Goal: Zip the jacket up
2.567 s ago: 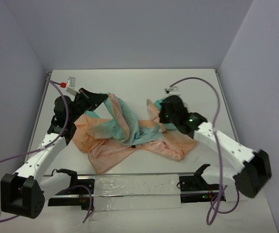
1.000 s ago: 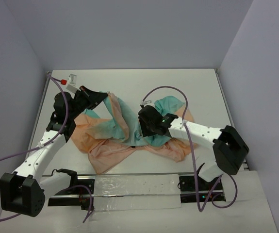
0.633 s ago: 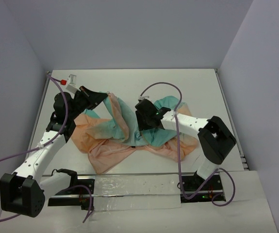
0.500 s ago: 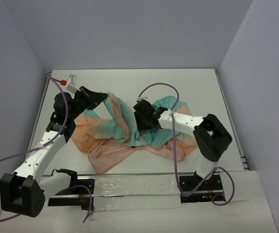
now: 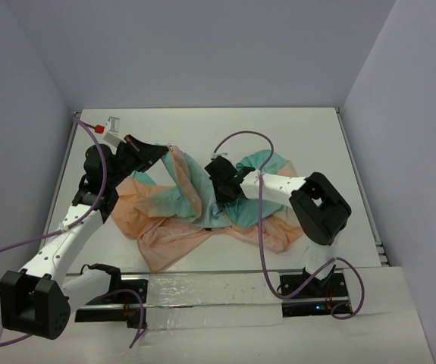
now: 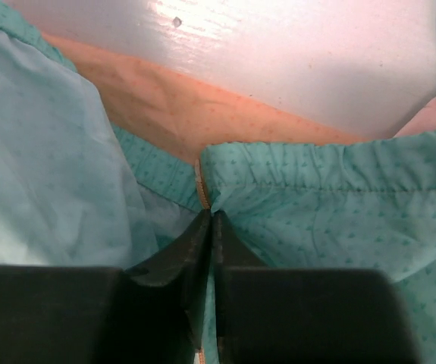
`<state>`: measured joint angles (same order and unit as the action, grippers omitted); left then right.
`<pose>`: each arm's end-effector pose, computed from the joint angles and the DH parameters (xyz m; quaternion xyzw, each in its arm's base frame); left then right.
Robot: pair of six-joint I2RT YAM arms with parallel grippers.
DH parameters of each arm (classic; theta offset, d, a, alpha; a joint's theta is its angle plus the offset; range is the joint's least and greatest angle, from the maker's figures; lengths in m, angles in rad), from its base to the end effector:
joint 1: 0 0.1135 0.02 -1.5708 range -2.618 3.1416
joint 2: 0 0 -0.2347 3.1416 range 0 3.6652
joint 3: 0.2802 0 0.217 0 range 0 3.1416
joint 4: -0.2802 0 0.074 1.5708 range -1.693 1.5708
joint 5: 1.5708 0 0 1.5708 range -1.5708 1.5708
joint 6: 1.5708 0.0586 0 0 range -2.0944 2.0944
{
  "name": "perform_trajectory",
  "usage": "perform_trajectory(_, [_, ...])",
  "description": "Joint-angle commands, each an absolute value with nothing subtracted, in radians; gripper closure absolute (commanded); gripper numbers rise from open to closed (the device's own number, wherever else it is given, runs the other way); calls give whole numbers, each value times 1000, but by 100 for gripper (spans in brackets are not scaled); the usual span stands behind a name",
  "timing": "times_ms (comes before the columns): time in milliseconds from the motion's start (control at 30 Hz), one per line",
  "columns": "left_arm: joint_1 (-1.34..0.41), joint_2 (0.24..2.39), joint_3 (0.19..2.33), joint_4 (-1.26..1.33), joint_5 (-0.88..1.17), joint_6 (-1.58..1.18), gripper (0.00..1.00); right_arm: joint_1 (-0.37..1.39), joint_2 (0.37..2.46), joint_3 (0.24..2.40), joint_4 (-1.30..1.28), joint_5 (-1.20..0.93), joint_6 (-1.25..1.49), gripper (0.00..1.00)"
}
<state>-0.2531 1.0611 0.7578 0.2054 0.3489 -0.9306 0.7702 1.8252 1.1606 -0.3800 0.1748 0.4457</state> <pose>0.2379 -0.0822 0.3007 -0.1325 0.7269 -0.4757 0.4772 0.2557 0.2339 0.1454 -0.1330 0.9529 0.0788 0.2608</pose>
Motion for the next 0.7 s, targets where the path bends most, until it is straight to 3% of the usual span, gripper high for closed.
perform_trajectory(0, [-245,1045,756,244,364,-930,100,755,1783,1166,-347,215,459,98])
perform_trajectory(367, [-245,1049,749,246,377,-922,100,712,1490,1051,-358,282,480,100])
perform_trajectory(667, [-307,1109,723,368,484,-914,100,692,1132,774,-185,241,482,100])
